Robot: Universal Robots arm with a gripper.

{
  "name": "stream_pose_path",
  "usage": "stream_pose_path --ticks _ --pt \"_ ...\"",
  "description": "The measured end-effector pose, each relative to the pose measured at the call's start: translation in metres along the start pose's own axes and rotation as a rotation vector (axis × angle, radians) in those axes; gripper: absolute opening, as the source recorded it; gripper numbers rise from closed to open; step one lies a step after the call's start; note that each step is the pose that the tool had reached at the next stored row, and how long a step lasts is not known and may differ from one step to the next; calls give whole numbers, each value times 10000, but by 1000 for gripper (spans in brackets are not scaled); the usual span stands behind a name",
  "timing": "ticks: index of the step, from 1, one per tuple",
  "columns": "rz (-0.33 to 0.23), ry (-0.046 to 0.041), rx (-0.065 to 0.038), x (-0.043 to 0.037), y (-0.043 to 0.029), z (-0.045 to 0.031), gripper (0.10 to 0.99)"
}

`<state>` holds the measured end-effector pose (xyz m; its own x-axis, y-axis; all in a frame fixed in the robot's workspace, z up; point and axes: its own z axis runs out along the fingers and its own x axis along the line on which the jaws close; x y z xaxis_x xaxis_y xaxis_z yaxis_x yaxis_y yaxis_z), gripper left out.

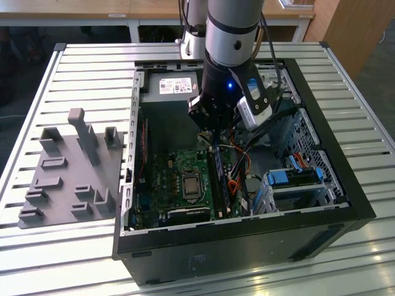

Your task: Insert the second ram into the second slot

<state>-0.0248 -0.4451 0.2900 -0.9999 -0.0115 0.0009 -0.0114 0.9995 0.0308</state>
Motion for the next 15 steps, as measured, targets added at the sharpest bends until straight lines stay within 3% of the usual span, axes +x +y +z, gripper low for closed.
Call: stream_pose_path --ticks 15 --pt "2 53 -2 0 -2 53 137"
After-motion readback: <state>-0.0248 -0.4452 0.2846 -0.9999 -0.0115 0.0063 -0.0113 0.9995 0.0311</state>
